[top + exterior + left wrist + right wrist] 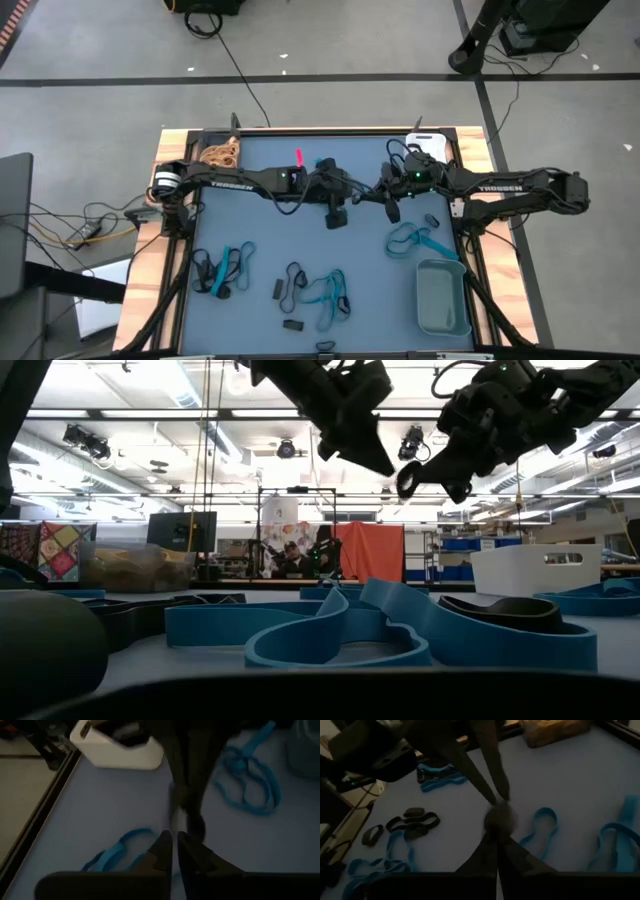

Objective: Sort rubber bands into baskets
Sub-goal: Put the black rubber band into the white bin

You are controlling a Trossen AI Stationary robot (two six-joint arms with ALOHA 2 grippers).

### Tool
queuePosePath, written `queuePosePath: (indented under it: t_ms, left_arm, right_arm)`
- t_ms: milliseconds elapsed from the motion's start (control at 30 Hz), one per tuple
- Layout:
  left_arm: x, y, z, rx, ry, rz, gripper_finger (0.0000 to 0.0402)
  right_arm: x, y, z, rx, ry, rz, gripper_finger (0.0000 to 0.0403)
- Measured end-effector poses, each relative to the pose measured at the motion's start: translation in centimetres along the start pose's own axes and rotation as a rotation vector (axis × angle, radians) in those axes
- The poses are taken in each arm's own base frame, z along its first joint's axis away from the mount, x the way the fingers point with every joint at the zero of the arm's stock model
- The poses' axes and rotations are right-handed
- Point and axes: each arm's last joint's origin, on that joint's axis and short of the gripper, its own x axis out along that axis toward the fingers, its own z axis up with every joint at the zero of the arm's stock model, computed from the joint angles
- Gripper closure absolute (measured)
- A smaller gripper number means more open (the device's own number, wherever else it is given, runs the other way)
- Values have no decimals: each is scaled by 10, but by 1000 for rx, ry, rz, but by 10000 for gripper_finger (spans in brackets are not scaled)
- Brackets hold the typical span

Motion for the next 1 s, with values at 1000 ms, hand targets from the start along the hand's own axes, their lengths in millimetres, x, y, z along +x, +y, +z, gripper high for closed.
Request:
queuePosePath:
  t_ms: [1000]
  left_arm:
    - [-70,-41,-27,18,322,1,328]
  right_arm:
    - [-93,-9,-28,278,61,-973,400]
